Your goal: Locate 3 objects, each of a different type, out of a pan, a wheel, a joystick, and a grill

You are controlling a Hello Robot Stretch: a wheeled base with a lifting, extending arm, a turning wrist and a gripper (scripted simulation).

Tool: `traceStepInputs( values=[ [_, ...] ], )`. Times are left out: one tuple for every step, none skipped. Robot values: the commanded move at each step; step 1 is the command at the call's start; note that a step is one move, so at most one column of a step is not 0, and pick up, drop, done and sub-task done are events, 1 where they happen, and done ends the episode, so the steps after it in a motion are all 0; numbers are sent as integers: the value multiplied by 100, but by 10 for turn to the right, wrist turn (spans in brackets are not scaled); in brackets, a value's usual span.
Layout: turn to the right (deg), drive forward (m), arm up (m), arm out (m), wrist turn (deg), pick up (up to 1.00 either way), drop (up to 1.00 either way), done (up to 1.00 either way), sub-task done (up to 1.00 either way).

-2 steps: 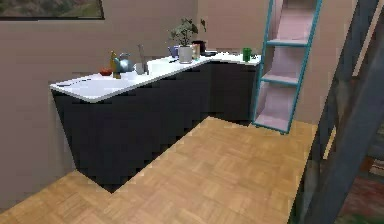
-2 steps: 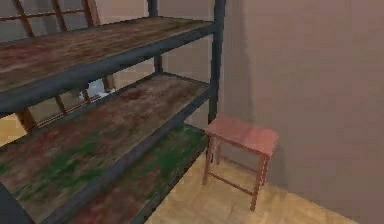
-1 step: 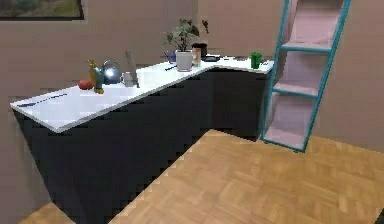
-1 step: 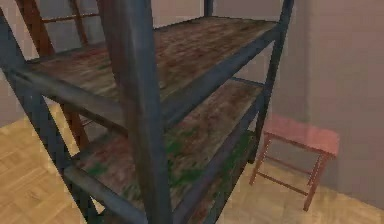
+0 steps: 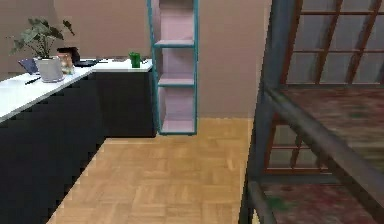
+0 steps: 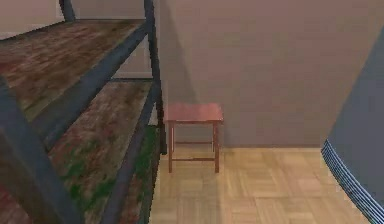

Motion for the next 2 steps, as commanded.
traceStepInputs(
  values=[
    [0,85,0,0,0,0,0,0,0],
    [450,0,0,0,0,0,0,0,0]
  ],
)
